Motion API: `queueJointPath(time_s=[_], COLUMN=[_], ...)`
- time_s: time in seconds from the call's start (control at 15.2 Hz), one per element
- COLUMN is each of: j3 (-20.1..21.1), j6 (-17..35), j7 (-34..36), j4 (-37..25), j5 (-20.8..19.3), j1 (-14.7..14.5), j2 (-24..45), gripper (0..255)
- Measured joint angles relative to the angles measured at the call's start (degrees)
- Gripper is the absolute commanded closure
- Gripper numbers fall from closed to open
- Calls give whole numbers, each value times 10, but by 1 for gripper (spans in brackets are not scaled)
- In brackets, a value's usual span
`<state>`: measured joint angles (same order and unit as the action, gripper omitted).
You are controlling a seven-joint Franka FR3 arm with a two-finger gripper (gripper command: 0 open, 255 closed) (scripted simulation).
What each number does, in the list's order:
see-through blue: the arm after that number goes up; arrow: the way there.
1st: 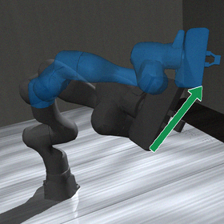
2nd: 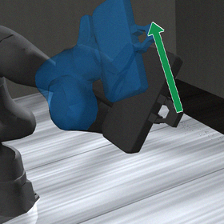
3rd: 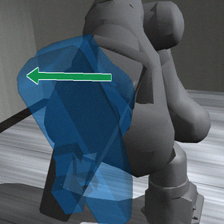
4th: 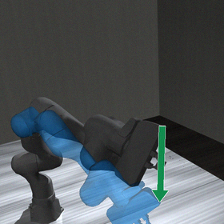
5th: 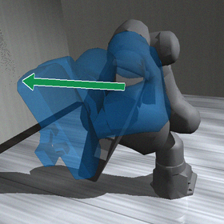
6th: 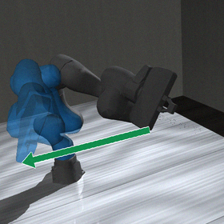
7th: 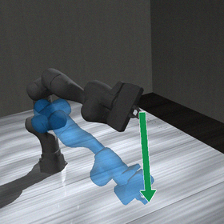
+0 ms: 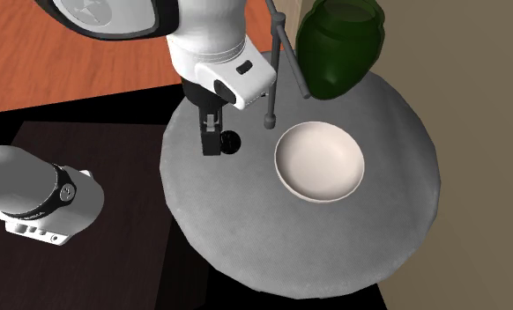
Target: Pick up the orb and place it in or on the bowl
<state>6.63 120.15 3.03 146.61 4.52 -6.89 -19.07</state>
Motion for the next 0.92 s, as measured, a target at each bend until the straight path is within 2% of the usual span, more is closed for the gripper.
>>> queueJointPath(time_s=[0.4,0.92], j3=[32,36], j6=[90,160], j7=[32,38], j4=[-21,-8], j5=[4,-2], j1=[-20,-22], j2=[130,190], gripper=[0,0])
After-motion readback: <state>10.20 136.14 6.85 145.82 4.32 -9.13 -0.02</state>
